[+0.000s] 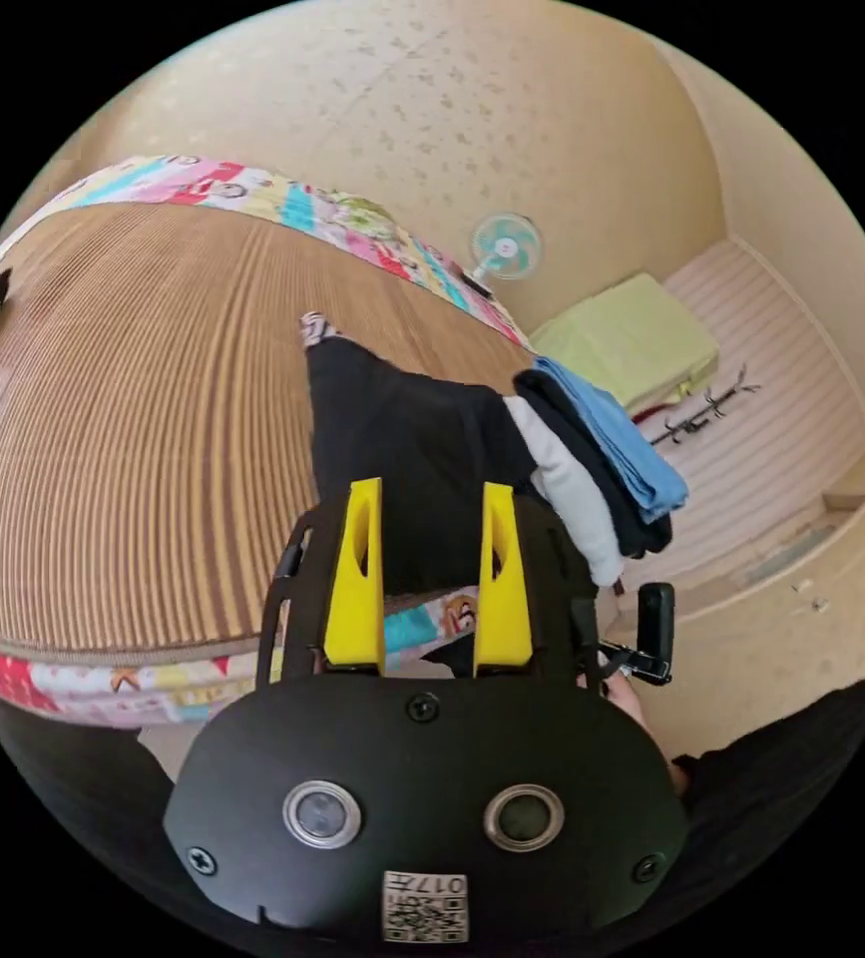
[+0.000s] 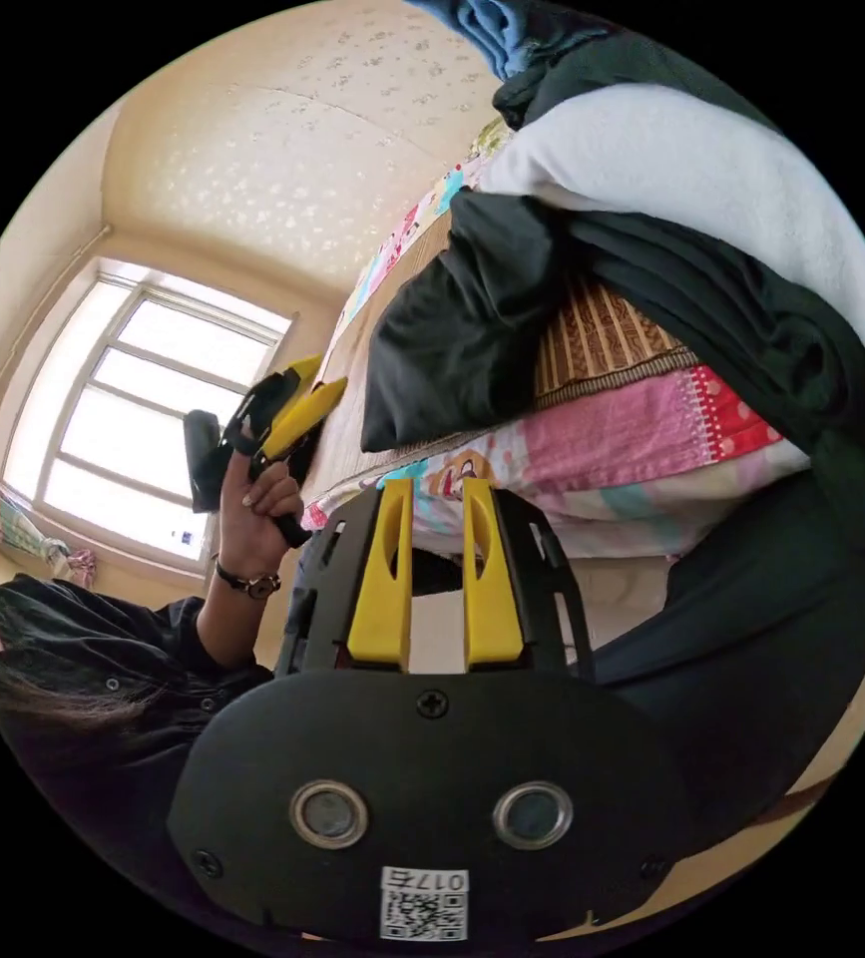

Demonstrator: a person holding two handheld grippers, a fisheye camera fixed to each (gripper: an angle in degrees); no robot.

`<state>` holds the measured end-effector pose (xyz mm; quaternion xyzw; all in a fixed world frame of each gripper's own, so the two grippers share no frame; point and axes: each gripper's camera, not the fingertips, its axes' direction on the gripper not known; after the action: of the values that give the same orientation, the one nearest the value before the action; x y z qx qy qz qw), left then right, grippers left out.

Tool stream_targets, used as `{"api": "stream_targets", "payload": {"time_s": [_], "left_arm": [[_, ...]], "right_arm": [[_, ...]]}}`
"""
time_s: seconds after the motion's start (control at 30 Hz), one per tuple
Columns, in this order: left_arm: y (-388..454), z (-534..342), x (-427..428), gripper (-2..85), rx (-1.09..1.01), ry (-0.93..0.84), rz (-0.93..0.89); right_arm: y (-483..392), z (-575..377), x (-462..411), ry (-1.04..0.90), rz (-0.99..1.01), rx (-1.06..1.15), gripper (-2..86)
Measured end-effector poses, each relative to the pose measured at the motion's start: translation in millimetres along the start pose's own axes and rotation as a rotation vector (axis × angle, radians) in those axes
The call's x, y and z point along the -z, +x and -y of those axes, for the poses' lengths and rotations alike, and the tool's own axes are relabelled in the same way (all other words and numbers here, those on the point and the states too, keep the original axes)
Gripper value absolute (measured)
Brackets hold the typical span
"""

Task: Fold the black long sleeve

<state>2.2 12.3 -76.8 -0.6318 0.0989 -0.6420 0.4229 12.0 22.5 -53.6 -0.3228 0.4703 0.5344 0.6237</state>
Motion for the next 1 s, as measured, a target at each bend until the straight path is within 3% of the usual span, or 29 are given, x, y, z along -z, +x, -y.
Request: {"api": "stream_targets", "payload": {"time_s": [0.1,0.13,0.2,0.3,0.43,0.57,0.63,0.8,0.9,1.0], "left_arm": [[-33.3,-8.2,-40.6,11.6,0.138,-0.208,-0.015],[-35.3,-12.8,-53.4,5.1,0.135,-0.264,-0.081],[-29.0,-22.6,-58.5,4.0,0.137,-0.305,-0.201],[19.1,-42.1,-30.2,3.6,-0.023,-0.299,-0.411],[99.9,-82.3,35.7,3.8,-0.346,-0.279,-0.435],[130.4,-109.8,105.5,5.1,-0.524,-0.053,-0.381],[133.4,-117.9,134.3,5.2,-0.553,0.068,-0.403],[124.1,-109.4,122.1,8.0,-0.482,0.009,-0.395],[106.1,-104.8,102.5,9.6,-0.384,-0.053,-0.472],[84.5,-106.6,83.0,8.3,-0.292,-0.087,-0.453]], "right_arm": [[17.2,8.0,2.1,0.007,0.161,-0.102,14.1],[24.8,9.5,0.5,0.011,0.220,-0.149,15.4],[36.9,10.2,-2.6,0.018,0.304,-0.230,17.0],[52.5,8.9,-5.0,0.060,0.469,-0.341,18.0],[46.9,14.6,3.0,0.186,0.852,-0.364,10.9],[-18.9,50.5,31.9,0.153,0.773,-0.140,8.1],[-73.1,89.9,64.6,0.150,0.756,0.117,6.1],[-154.8,154.7,172.5,0.244,0.632,0.503,2.2],[-148.7,172.1,227.7,0.325,0.515,0.449,1.9],[-84.2,160.9,258.1,0.443,0.357,0.265,2.6]]}}
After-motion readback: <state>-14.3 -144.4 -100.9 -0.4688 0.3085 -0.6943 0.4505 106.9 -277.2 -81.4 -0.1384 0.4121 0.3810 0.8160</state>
